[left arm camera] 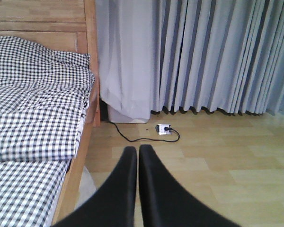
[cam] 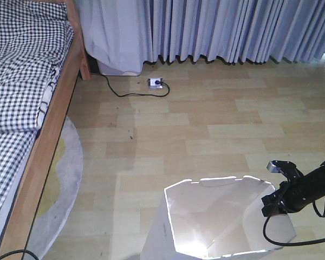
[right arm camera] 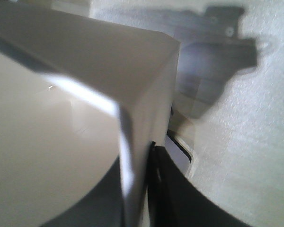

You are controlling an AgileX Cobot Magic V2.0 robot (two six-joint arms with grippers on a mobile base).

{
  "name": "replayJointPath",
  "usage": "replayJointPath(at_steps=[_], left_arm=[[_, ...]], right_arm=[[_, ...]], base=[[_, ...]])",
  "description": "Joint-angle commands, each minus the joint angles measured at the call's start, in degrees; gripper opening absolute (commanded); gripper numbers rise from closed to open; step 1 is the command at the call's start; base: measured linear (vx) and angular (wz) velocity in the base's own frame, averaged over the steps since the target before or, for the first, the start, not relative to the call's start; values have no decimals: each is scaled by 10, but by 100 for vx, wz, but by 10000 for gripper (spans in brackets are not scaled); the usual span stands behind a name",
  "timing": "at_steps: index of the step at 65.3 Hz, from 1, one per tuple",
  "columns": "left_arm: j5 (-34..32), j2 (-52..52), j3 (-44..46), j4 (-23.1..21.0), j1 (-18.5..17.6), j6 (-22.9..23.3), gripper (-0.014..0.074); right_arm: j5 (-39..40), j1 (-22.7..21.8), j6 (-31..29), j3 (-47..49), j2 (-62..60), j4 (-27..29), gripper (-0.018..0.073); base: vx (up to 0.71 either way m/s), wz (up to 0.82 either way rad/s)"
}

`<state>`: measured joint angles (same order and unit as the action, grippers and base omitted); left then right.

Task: Move trash bin to bedside with robot
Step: 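Carry the bin with the right gripper toward the bed's foot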

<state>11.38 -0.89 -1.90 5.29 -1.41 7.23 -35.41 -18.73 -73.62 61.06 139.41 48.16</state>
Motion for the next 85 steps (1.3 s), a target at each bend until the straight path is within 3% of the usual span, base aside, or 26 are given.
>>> replayJointPath(at_steps=[1, 85], left_arm=[[-46, -8, -15, 0, 0, 1, -6], [-46, -8, -15, 0, 0, 1, -6]], right_arm=[[-118, -2, 1, 4, -43, 31, -6], [-118, -2, 1, 4, -43, 31, -6]], base=[[34, -2], [31, 2]])
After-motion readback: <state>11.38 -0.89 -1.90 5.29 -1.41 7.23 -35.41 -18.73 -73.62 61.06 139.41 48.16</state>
